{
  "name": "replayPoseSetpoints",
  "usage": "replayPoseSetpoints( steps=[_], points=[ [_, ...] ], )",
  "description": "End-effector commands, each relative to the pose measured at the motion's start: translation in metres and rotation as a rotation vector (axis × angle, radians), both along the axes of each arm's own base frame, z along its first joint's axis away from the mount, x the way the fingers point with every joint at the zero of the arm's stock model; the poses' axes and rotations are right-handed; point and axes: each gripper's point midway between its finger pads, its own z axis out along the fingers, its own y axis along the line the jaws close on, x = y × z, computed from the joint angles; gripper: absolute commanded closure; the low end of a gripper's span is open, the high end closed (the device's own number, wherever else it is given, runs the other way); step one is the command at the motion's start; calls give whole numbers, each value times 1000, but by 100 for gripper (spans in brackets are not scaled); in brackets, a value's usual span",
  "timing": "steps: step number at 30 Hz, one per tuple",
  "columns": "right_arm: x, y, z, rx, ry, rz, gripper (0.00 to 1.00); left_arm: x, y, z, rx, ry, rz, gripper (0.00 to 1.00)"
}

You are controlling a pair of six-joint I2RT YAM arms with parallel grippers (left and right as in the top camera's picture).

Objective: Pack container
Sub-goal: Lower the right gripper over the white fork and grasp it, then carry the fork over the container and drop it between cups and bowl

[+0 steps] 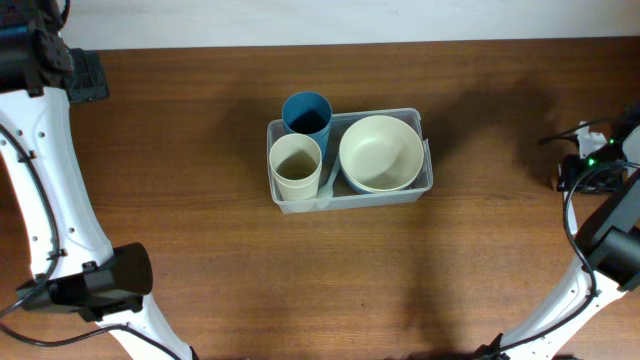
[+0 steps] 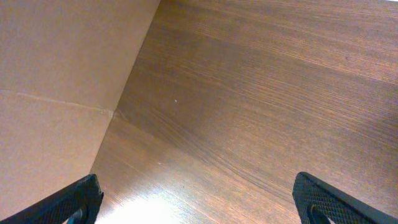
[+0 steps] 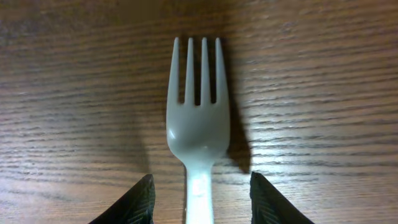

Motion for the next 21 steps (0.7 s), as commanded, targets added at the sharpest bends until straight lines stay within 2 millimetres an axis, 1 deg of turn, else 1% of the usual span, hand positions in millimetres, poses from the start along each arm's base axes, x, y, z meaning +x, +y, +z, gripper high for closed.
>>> replayPoseSetpoints(
  steps=[1, 6, 7, 10, 12, 13, 14, 21],
  points=[
    [-5, 9, -11, 28, 17, 0, 56, -1, 5, 3, 9, -9, 15, 0],
    [-9, 11, -18, 33, 25, 0, 56, -1, 5, 3, 9, -9, 15, 0],
    [-9, 11, -18, 33, 25, 0, 57, -1, 5, 3, 9, -9, 15, 0],
    [-8, 11, -18, 29, 22, 0, 77, -1, 5, 3, 9, -9, 15, 0],
    [-9, 10, -18, 24, 27, 0, 87, -1, 5, 3, 9, -9, 15, 0],
    [-9, 10, -18, 23, 28, 0, 95, -1, 5, 3, 9, -9, 15, 0],
    [-9, 10, -18, 22, 28, 0, 96, -1, 5, 3, 9, -9, 15, 0],
    [-12, 12, -17, 32, 41, -1, 96, -1, 5, 3, 9, -9, 15, 0]
  ],
)
